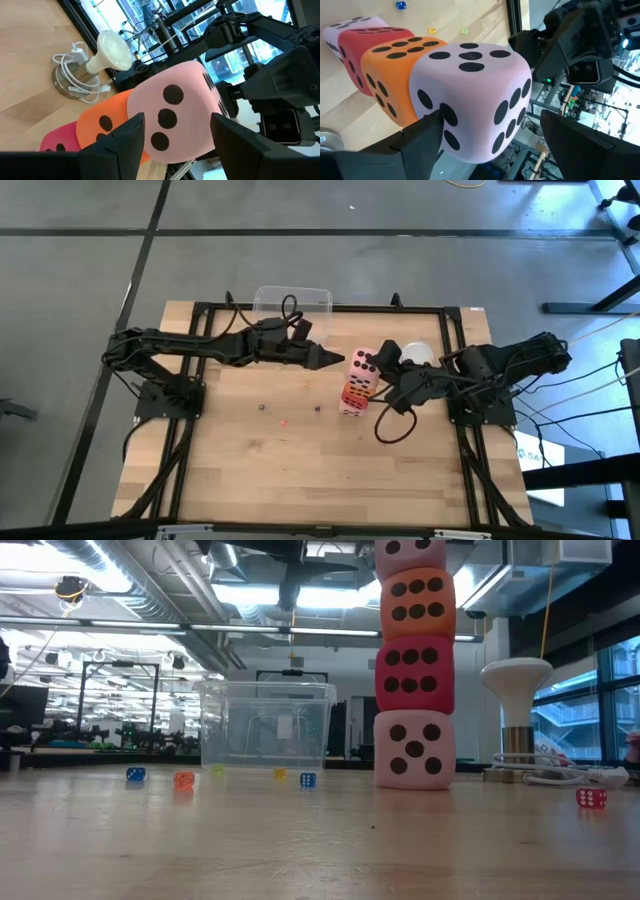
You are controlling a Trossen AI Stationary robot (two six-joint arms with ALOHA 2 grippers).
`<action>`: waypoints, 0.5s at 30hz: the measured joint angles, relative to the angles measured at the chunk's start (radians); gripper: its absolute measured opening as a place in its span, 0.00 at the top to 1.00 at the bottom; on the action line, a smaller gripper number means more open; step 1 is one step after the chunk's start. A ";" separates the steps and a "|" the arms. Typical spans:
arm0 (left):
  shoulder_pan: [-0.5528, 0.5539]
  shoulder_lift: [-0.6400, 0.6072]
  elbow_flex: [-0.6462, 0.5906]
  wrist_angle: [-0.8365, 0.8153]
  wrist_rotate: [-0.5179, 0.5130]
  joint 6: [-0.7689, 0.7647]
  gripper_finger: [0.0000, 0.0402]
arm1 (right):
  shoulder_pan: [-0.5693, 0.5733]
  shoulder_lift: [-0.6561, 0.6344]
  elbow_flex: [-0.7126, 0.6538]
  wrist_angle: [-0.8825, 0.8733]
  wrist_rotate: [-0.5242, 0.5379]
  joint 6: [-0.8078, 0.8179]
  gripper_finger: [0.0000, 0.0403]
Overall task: Pick & Place Dice
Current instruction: Put the top large pink dice into the transparent bin
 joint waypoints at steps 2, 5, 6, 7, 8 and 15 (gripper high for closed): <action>0.000 0.000 0.000 0.000 0.000 0.000 0.46 | -0.004 0.000 0.000 0.000 -0.026 0.000 0.18; 0.000 0.000 0.000 0.000 0.000 -0.002 0.46 | -0.005 0.000 0.000 0.000 -0.039 -0.001 0.18; -0.001 0.000 0.000 0.000 0.000 -0.005 0.46 | -0.005 0.000 0.000 0.000 -0.039 -0.001 0.18; -0.003 0.000 0.000 0.000 0.000 -0.005 0.46 | -0.006 0.000 0.000 0.000 -0.040 -0.001 0.18; -0.006 0.000 0.000 0.000 -0.001 -0.005 0.46 | -0.007 0.000 0.000 0.000 -0.042 -0.001 0.18; -0.016 0.015 0.000 0.030 0.002 -0.009 0.46 | -0.030 0.000 0.000 0.000 -0.074 -0.001 0.18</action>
